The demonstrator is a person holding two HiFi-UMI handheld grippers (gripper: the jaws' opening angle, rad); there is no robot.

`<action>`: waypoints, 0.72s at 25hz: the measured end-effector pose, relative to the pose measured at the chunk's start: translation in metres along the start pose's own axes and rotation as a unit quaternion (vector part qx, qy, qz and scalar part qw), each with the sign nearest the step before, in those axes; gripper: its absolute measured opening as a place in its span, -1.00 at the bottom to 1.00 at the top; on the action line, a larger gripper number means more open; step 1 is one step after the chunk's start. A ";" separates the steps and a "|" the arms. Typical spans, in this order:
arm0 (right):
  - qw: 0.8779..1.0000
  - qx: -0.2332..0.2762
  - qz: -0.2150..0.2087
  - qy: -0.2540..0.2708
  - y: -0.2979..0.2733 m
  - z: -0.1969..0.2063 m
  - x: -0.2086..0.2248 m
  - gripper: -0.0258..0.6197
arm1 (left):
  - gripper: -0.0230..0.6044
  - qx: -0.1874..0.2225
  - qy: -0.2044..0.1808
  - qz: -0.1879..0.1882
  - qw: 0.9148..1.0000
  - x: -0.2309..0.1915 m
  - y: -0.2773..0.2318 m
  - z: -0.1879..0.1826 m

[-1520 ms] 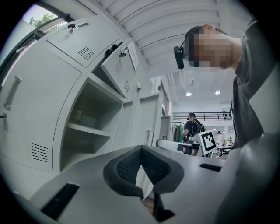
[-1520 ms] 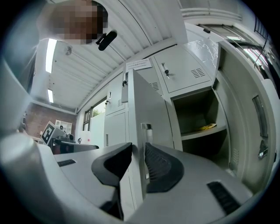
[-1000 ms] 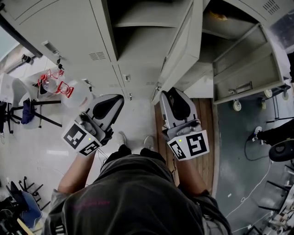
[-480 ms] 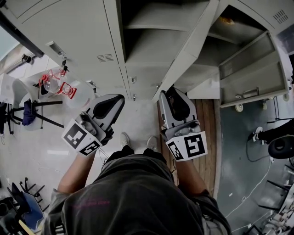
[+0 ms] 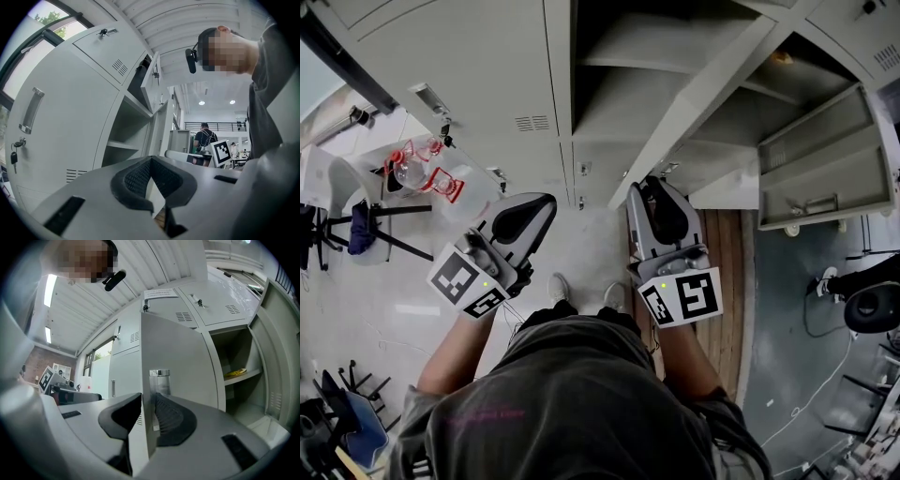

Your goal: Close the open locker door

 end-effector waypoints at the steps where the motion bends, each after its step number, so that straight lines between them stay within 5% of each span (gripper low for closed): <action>1: 1.000 -0.001 -0.001 0.000 -0.003 0.001 -0.002 -0.61 | -0.88 0.000 0.000 -0.001 1.000 -0.002 0.002 0.000; 18: 1.000 -0.008 -0.008 0.015 -0.042 0.007 -0.032 -0.62 | -0.88 0.014 0.003 -0.017 1.000 -0.039 0.037 -0.004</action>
Point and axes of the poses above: the fingertips, and each gripper's own axes: y backward along the fingers, x to its right, z out of its underside, the point moved 5 cm from there along y, backward along the fingers, and after that the axes turned 13 degrees about z, right-handed, at the moved point
